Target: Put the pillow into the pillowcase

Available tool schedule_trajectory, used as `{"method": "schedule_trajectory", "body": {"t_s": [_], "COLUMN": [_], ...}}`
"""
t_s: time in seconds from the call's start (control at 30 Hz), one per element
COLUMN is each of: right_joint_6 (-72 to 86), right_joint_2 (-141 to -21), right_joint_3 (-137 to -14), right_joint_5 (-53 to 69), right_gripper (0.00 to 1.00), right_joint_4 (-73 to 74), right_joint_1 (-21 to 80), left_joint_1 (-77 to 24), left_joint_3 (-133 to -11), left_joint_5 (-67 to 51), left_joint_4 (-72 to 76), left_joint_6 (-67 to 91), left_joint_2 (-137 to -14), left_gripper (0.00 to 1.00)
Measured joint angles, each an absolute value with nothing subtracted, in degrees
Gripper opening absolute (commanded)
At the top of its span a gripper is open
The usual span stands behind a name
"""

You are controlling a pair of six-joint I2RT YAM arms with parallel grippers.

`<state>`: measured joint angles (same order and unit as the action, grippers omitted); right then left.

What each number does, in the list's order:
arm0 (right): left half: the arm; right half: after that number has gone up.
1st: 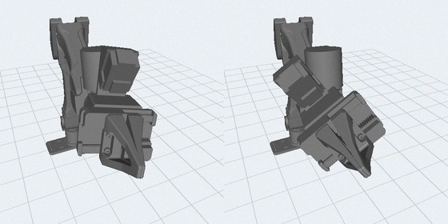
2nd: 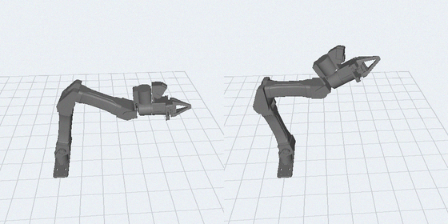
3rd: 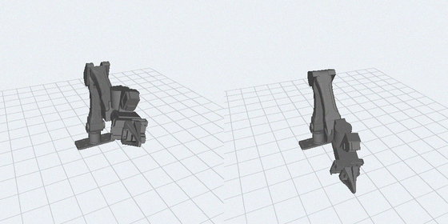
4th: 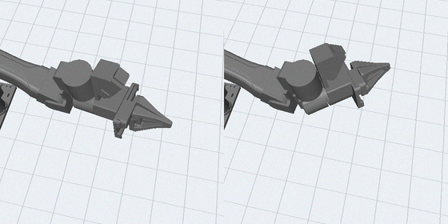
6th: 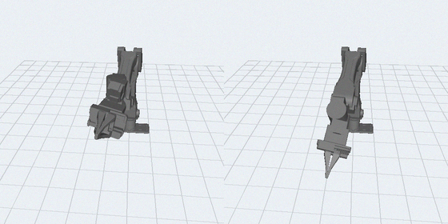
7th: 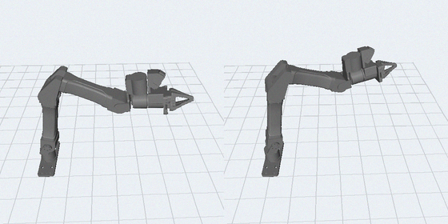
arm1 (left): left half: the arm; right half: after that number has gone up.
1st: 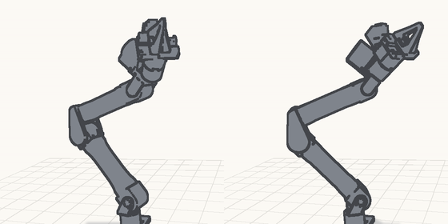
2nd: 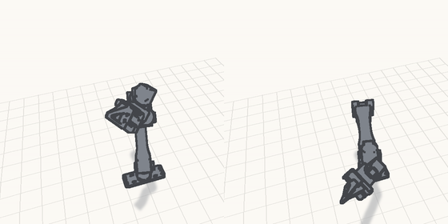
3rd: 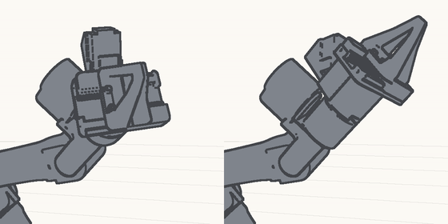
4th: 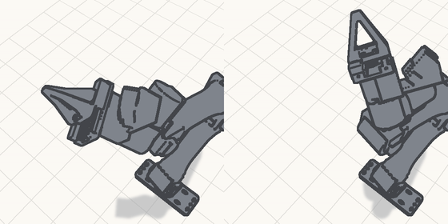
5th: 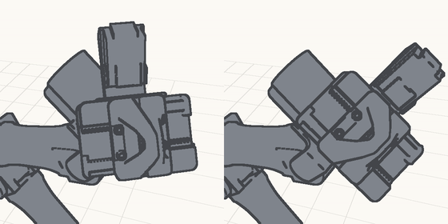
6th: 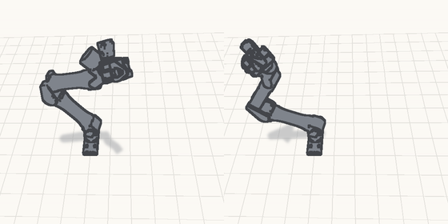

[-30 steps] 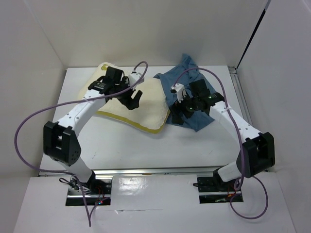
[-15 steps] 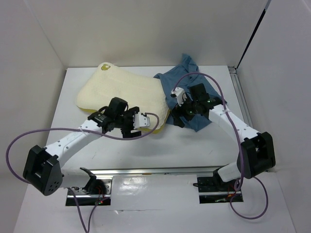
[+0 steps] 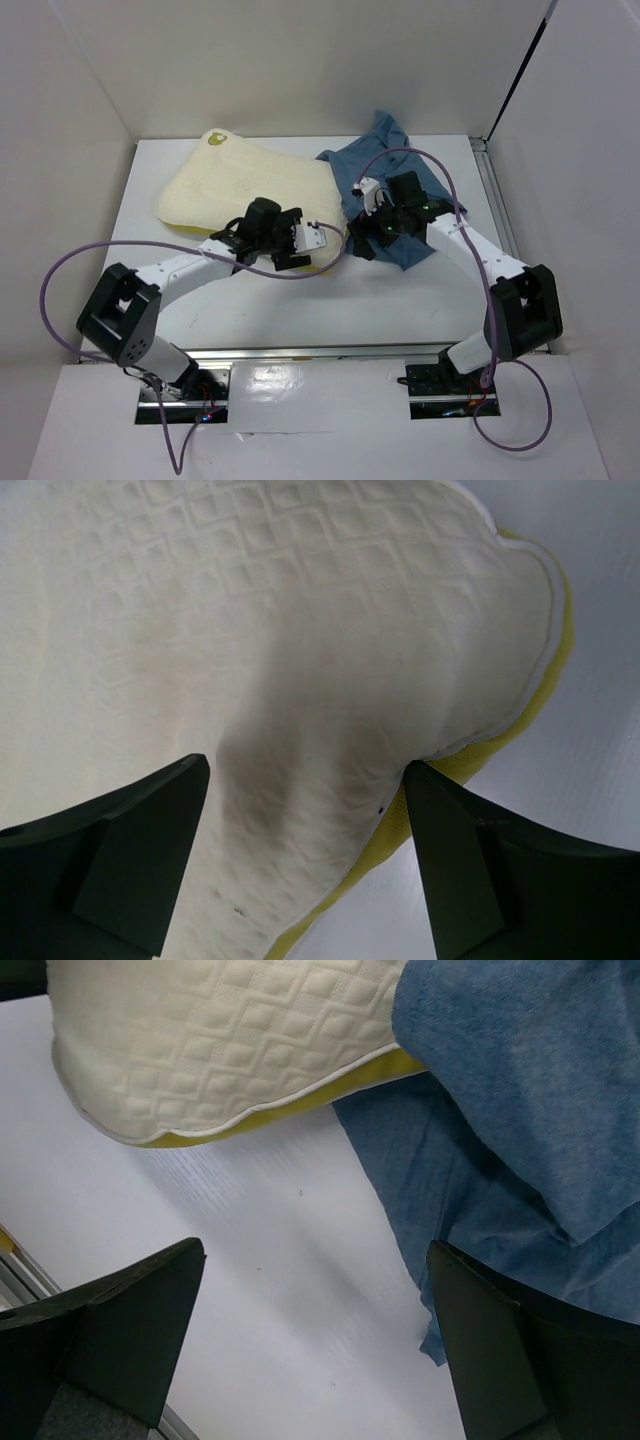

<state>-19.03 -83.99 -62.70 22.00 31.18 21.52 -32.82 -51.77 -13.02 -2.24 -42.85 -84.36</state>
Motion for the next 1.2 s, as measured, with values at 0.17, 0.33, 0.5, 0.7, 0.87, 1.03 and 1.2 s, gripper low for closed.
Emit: {"method": "schedule_trajectory", "body": {"t_s": [0.17,0.33,0.5,0.7,0.87,1.03,1.2], "right_joint_6": [-18.24,-17.8,-16.99,-15.68,-13.56,-10.04,-6.63], "right_joint_2": [-84.34,-84.73,-84.88,-84.88,-84.88,-84.88,-85.14], "right_joint_3": [-62.7,-62.7,-62.7,-62.65,-62.11,-61.67,-61.56], "right_joint_5": [22.17,22.85,23.79,24.14,19.99,13.91,10.41], "right_gripper": [1.0,1.0,1.0,1.0,1.0,0.85,0.61], "right_joint_4": [30.85,30.87,30.87,30.65,28.77,26.89,24.97], "right_joint_1": [20.82,19.86,18.7,18.33,18.33,17.89,17.37], "left_joint_1": [-32.82,-32.8,-32.69,-32.51,-31.55,-28.42,-25.36], "left_joint_3": [-54.78,-56.69,-58.72,-65.8,-66.59,-70.39,-74.43], "left_joint_5": [-15.16,-18.0,-20.36,-20.97,-21.87,-25.43,-27.9], "left_joint_4": [-2.04,-3.31,-5.69,-9.58,-11.29,-16.78,-22.92], "left_joint_6": [-41.23,-39.81,-37.69,-35.62,-35.2,-32.51,-30.46], "left_joint_2": [-89.89,-91.24,-93.71,-99.13,-99.13,-98.48,-96.57], "left_gripper": [0.93,0.83,0.19,0.0,0.0,0.0,0.0]}}
